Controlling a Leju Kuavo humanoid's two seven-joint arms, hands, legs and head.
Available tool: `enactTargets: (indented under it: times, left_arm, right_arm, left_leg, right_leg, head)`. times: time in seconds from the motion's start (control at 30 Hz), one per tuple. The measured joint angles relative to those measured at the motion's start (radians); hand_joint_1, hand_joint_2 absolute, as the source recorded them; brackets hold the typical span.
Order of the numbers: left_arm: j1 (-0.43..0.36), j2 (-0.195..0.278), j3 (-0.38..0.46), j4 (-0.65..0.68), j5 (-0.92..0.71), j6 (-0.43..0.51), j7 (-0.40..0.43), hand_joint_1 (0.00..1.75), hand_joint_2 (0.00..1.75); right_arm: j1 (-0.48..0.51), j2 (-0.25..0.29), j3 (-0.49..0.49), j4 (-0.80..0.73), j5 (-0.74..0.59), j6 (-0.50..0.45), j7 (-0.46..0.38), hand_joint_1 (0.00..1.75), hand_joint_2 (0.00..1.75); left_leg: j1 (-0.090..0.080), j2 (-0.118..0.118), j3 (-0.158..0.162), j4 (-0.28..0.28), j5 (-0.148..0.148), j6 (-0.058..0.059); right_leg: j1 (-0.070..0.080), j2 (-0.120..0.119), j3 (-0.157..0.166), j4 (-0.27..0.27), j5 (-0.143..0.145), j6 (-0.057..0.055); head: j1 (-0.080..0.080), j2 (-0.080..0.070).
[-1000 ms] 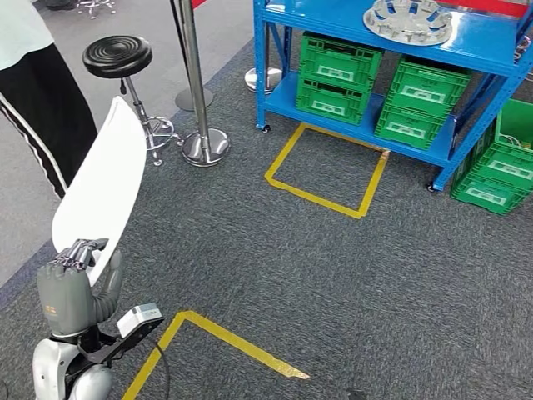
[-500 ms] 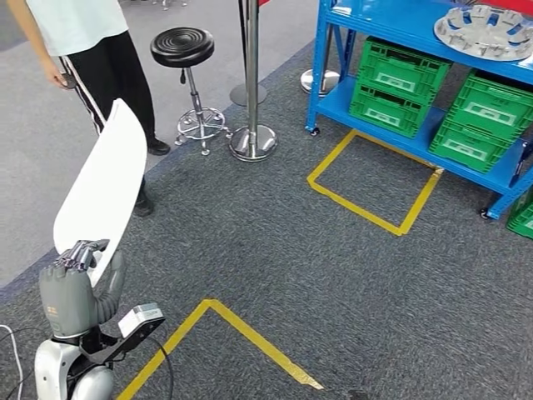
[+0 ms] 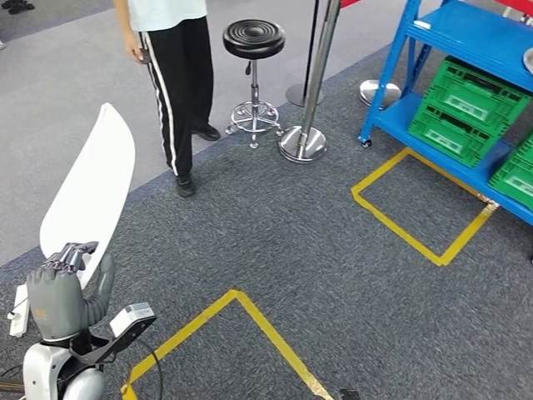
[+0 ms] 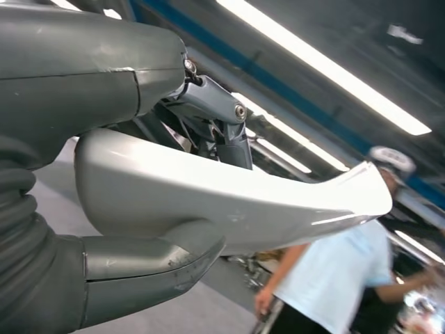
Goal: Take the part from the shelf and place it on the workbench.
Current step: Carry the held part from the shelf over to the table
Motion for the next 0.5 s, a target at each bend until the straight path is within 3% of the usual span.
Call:
enactTargets:
  times: [0.07,0.1,0.13,0.17,0.23,0.3,0.33,0.4,0.43,0.5]
  left_arm:
    - [-0.001,-0.001,0.001,0.0,0.0,0.0,0.0,1.75,1.75]
    - [0.0,-0.001,0.001,0.0,0.0,0.0,0.0,1.75,1.75]
    - [0.001,-0.001,0.001,0.0,0.0,0.0,0.0,1.75,1.75]
    - [0.001,-0.001,0.001,0.0,0.0,0.0,0.0,1.75,1.75]
    - [0.002,-0.001,0.001,0.0,0.0,0.0,0.0,1.75,1.75]
    - [0.001,-0.001,0.001,0.0,0.0,0.0,0.0,1.75,1.75]
    - [0.0,-0.001,0.001,0.0,0.0,0.0,0.0,1.75,1.75]
    - [0.003,-0.001,0.002,-0.001,-0.001,-0.001,0.001,1.75,1.75]
    - [0.005,-0.001,0.002,-0.001,-0.003,-0.001,0.003,1.75,1.75]
    - [0.005,-0.001,0.003,-0.001,-0.008,-0.002,0.006,1.75,1.75]
  right_arm:
    - [0.002,0.0,0.001,0.0,0.0,-0.001,0.0,0.0,0.0]
    - [0.003,0.0,0.001,0.0,0.0,-0.001,0.0,0.0,0.0]
    - [0.004,0.0,0.001,0.0,-0.001,-0.002,0.0,0.0,0.0]
    - [0.005,0.0,0.002,0.0,-0.001,-0.003,0.0,0.0,0.0]
    - [0.004,0.0,0.002,0.0,-0.001,-0.004,0.0,0.0,0.0]
    - [0.003,0.0,0.002,0.0,-0.001,-0.005,0.0,0.0,0.0]
    - [0.003,0.0,0.002,0.0,-0.001,-0.005,0.0,0.0,0.0]
    - [0.003,0.0,0.002,0.0,-0.001,-0.005,0.002,0.0,0.0]
    - [0.002,0.0,0.003,0.0,-0.001,-0.006,0.002,0.0,0.0]
    - [0.002,0.002,0.006,0.0,-0.001,-0.006,0.003,0.0,0.0]
  left_leg:
    - [-0.001,-0.026,-0.002,0.0,0.002,0.009]
    - [-0.004,-0.041,-0.002,0.0,0.002,0.011]
    - [-0.006,-0.056,-0.002,0.0,0.001,0.011]
    - [-0.009,-0.072,-0.001,0.0,0.001,0.012]
    - [-0.013,-0.104,0.004,0.0,0.0,0.012]
    - [-0.016,-0.131,0.003,0.003,-0.001,0.01]
    - [-0.015,-0.143,0.0,0.004,0.0,0.006]
    - [-0.01,-0.166,-0.007,0.004,0.003,-0.006]
    - [-0.008,-0.162,-0.009,0.007,0.002,-0.012]
    - [-0.01,-0.113,-0.028,0.049,-0.026,-0.023]
  right_leg:
    - [-0.001,0.064,-0.069,0.139,-0.065,-0.001]
    - [0.0,0.076,-0.106,0.206,-0.087,-0.003]
    - [0.001,0.08,-0.131,0.243,-0.088,-0.006]
    - [0.002,0.083,-0.139,0.239,-0.068,-0.01]
    - [0.004,0.102,-0.101,0.127,0.014,-0.023]
    - [0.003,0.145,-0.047,0.003,0.069,-0.036]
    - [0.003,0.16,-0.031,-0.03,0.077,-0.04]
    - [0.005,0.153,-0.02,-0.045,0.075,-0.041]
    - [0.004,0.141,-0.017,-0.049,0.078,-0.044]
    - [0.001,0.114,-0.008,-0.061,0.081,-0.052]
  head:
    - [0.004,0.0]
    - [0.005,0.0]
    - [0.005,0.0]
    - [0.004,0.0]
    - [0.004,0.0]
    - [0.004,0.0]
    - [0.003,0.0]
    - [0.003,0.0]
    - [0.003,0.0]
    - [-0.002,0.0]
